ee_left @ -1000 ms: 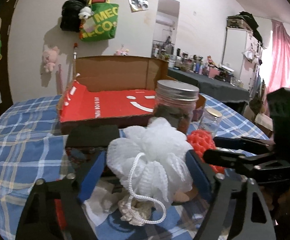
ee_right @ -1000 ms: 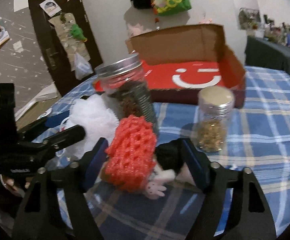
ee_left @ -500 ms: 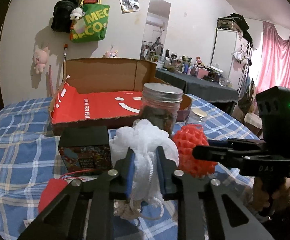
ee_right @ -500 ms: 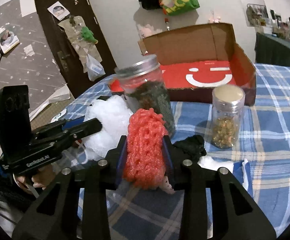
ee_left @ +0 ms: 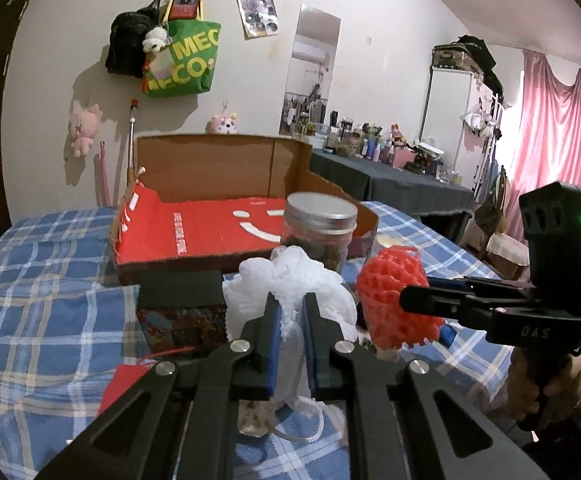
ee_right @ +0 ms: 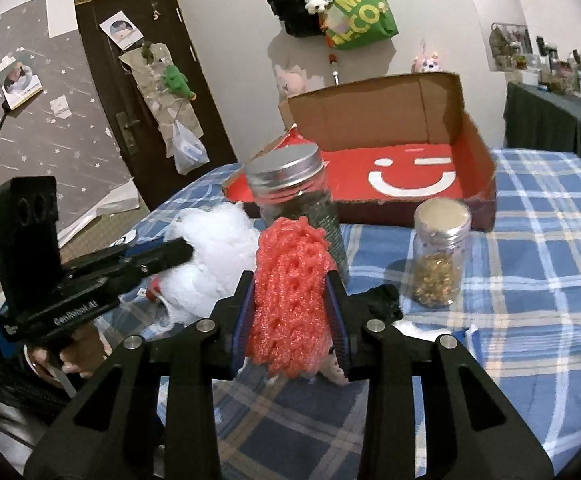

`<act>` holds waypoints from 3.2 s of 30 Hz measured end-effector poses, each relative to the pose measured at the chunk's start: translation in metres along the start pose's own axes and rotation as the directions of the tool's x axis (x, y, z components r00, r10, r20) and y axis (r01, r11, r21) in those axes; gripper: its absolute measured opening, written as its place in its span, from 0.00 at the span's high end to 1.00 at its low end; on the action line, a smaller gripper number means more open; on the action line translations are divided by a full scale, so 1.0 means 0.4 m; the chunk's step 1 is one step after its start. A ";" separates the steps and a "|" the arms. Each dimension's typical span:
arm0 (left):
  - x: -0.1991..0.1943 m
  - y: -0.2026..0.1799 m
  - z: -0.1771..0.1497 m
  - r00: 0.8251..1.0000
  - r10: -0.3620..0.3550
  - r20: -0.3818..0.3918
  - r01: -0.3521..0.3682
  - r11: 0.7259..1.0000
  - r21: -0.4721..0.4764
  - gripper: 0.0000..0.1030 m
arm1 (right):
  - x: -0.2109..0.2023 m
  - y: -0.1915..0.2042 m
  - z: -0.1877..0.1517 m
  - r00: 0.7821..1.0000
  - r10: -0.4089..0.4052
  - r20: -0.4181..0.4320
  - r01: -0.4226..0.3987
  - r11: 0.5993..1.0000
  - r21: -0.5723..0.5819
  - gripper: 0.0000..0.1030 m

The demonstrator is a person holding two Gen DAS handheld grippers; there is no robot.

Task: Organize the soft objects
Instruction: 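Carry both puffs up and over into the red-lined cardboard box, then open both tools to release the puffs inside the box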

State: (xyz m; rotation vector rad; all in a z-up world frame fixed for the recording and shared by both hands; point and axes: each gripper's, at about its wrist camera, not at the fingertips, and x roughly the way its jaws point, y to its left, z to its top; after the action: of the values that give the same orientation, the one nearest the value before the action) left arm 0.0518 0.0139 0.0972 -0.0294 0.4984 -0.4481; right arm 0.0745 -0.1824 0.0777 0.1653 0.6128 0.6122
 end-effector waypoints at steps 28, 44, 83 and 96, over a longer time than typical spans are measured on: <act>-0.086 0.047 0.189 0.987 0.032 0.157 -0.039 0.998 0.041 0.93 | -0.113 -0.007 0.148 0.986 -0.062 0.157 0.074 0.995 -0.070 0.68; 0.098 0.107 0.401 0.996 -0.006 0.089 -0.005 0.992 0.127 0.93 | 0.010 -0.083 0.410 0.996 -0.062 0.067 0.069 0.992 -0.104 0.68; 0.766 0.336 0.490 0.949 0.068 -0.308 -0.053 0.997 0.057 0.86 | 0.725 -0.415 0.584 0.828 -0.297 -0.475 0.341 0.940 0.007 0.64; 0.776 0.347 0.490 0.934 0.129 -0.333 -0.111 0.991 0.073 0.52 | 0.742 -0.388 0.604 0.802 -0.342 -0.490 0.377 0.926 -0.030 0.47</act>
State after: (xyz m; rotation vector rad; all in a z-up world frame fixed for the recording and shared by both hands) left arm 0.4434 -0.0074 0.1098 0.1314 0.8209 -0.3469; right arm 0.4836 -0.1278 0.0788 -0.0500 1.1298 0.2533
